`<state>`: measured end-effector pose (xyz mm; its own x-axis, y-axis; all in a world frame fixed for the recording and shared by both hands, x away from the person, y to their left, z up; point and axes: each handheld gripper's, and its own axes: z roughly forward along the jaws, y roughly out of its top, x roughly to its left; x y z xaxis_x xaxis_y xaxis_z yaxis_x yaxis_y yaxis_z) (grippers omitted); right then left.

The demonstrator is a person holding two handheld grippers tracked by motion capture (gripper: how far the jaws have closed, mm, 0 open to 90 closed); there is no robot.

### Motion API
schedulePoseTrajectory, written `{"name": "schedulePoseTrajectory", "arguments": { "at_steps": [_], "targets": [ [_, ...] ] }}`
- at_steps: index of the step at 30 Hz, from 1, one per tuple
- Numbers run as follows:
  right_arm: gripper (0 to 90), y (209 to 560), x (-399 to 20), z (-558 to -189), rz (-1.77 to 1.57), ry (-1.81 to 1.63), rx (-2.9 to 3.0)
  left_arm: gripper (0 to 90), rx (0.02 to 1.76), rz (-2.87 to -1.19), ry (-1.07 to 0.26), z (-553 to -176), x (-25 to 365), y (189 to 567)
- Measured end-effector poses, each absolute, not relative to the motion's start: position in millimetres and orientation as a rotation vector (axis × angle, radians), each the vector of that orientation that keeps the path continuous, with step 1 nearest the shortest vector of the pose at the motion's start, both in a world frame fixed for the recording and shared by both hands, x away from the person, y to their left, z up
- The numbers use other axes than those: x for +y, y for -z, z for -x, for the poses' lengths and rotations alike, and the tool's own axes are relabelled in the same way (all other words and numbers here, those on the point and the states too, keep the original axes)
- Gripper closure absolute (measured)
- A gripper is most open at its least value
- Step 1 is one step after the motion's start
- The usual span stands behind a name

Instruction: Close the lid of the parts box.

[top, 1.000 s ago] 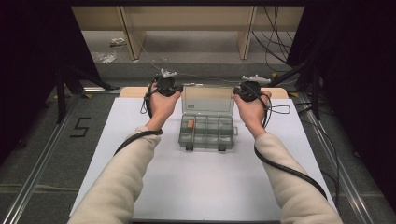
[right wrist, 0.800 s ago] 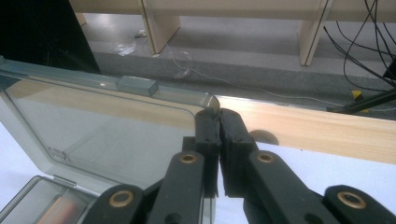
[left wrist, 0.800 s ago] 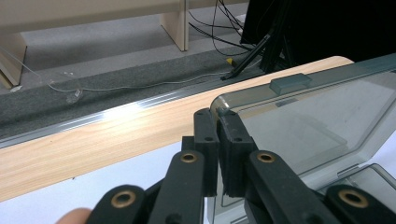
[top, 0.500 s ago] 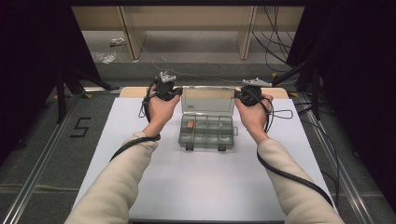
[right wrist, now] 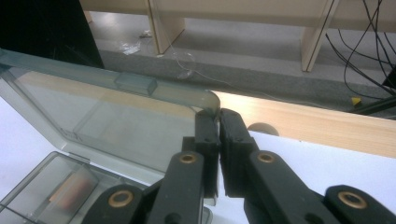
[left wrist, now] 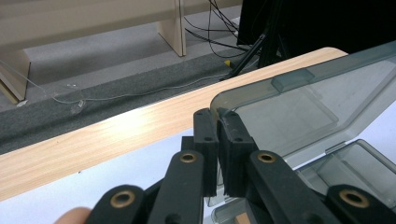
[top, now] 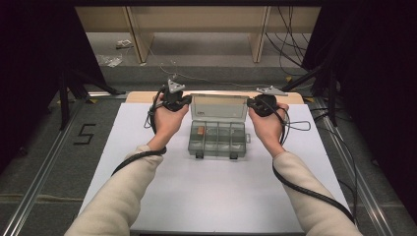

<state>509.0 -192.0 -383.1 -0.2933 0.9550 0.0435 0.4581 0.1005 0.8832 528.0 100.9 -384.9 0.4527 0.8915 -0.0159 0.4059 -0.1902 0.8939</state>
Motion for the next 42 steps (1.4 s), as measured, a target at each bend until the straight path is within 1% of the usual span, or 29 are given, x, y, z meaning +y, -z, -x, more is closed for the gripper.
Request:
{"name": "schedulePoseTrajectory", "arguments": {
  "at_steps": [13,42],
  "targets": [
    [87.5,387.3,-193.3,-495.7,-1.356,-1.151,1.812,86.0,1.06,-1.802,-0.712,-513.1,101.1,388.6],
    [87.8,395.9,-195.3,-469.5,-1.287,-1.153,1.84,85.1,0.97,-1.825,-0.756,-485.8,106.9,400.9]
  ]
}}
